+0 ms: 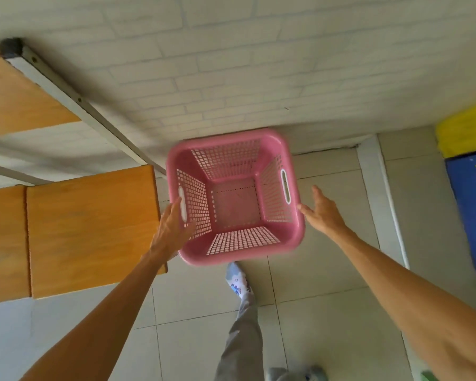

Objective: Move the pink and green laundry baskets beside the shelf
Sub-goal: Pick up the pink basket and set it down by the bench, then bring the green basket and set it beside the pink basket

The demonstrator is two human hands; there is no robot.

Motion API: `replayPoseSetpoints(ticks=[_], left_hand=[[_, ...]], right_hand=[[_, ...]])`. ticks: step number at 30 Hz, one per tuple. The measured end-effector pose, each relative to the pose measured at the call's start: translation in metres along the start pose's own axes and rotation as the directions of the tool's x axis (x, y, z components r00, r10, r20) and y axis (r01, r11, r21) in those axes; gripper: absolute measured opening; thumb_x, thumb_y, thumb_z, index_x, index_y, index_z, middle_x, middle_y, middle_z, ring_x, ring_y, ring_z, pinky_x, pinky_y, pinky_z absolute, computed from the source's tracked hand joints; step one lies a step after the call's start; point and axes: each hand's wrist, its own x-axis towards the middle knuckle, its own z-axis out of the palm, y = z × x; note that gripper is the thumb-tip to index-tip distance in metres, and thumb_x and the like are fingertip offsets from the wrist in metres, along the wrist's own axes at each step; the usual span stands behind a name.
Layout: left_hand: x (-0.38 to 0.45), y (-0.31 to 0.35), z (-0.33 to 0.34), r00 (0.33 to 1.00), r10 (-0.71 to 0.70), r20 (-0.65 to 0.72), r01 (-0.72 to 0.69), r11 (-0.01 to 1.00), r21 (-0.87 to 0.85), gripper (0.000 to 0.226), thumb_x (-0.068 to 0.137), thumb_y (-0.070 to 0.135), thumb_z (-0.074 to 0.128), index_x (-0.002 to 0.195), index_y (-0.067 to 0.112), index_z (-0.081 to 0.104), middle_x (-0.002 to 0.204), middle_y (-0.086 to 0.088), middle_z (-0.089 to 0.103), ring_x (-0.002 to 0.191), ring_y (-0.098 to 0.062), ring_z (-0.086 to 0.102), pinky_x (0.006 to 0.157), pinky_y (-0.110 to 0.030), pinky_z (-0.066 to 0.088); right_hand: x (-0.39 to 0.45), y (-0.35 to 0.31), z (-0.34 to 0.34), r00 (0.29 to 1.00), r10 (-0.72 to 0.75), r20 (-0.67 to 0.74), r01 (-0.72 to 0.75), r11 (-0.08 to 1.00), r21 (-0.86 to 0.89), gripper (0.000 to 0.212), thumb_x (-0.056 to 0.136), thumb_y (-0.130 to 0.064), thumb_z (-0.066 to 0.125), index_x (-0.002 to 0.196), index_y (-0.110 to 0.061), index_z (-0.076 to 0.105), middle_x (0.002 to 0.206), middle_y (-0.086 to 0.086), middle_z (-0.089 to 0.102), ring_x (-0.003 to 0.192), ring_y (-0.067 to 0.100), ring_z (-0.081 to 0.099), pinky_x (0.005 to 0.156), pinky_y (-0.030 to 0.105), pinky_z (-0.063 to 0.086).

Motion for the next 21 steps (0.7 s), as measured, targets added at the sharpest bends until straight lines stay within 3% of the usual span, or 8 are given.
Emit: replayPoseSetpoints(ticks=[3, 6, 10, 16, 21], left_hand=[[-0.035, 0.053, -0.021, 0.995, 0.067, 0.075, -0.073, 0.994, 0.081, 0.073, 0.088, 0.040, 0.067, 0.149, 0.021, 0.031, 0.141, -0.010, 0.051, 0.123, -0.027, 0.054, 0.091, -0.057, 0.055], [-0.082, 0.119, -0.021, 0.974, 0.189, 0.128, -0.212, 0.957, 0.197, 0.081, 0.088, 0.038, 0.070, 0.152, 0.009, 0.029, 0.149, -0.018, 0.043, 0.134, -0.036, 0.045, 0.102, -0.059, 0.045], [-0.163, 0.214, 0.009, 0.901, 0.339, 0.270, -0.408, 0.873, 0.268, 0.082, 0.090, 0.040, 0.067, 0.154, 0.011, 0.025, 0.152, -0.017, 0.037, 0.137, -0.035, 0.038, 0.108, -0.055, 0.039], [-0.336, 0.345, 0.123, 0.783, 0.483, 0.391, -0.597, 0.761, 0.255, 0.083, 0.091, 0.049, 0.061, 0.155, 0.016, 0.019, 0.158, -0.015, 0.028, 0.143, -0.036, 0.032, 0.111, -0.059, 0.036], [-0.462, 0.437, 0.252, 0.591, 0.583, 0.557, -0.766, 0.621, 0.164, 0.081, 0.089, 0.051, 0.061, 0.155, 0.021, 0.024, 0.153, -0.012, 0.037, 0.140, -0.033, 0.038, 0.110, -0.053, 0.039]], right_hand=[[-0.068, 0.023, -0.027, 0.999, 0.028, -0.034, -0.023, 0.993, 0.116, 0.081, 0.096, -0.047, 0.052, 0.157, -0.011, 0.013, 0.155, 0.020, 0.036, 0.132, 0.038, 0.050, 0.104, 0.045, 0.044], [-0.142, 0.076, -0.056, 0.989, 0.122, -0.087, -0.096, 0.963, 0.250, 0.079, 0.097, -0.047, 0.052, 0.157, -0.013, 0.014, 0.157, 0.018, 0.032, 0.138, 0.037, 0.043, 0.109, 0.047, 0.040], [-0.255, 0.185, -0.087, 0.965, 0.190, -0.181, -0.126, 0.940, 0.318, 0.075, 0.098, -0.043, 0.052, 0.156, -0.008, 0.018, 0.157, 0.019, 0.033, 0.140, 0.038, 0.039, 0.113, 0.045, 0.034], [-0.461, 0.368, -0.110, 0.865, 0.358, -0.351, -0.191, 0.883, 0.429, 0.071, 0.099, -0.032, 0.055, 0.154, -0.002, 0.022, 0.158, 0.021, 0.030, 0.145, 0.034, 0.032, 0.114, 0.034, 0.023], [-0.610, 0.530, -0.099, 0.714, 0.546, -0.437, -0.285, 0.798, 0.531, 0.071, 0.097, -0.038, 0.055, 0.154, -0.007, 0.026, 0.147, 0.022, 0.046, 0.132, 0.037, 0.049, 0.107, 0.042, 0.037]])
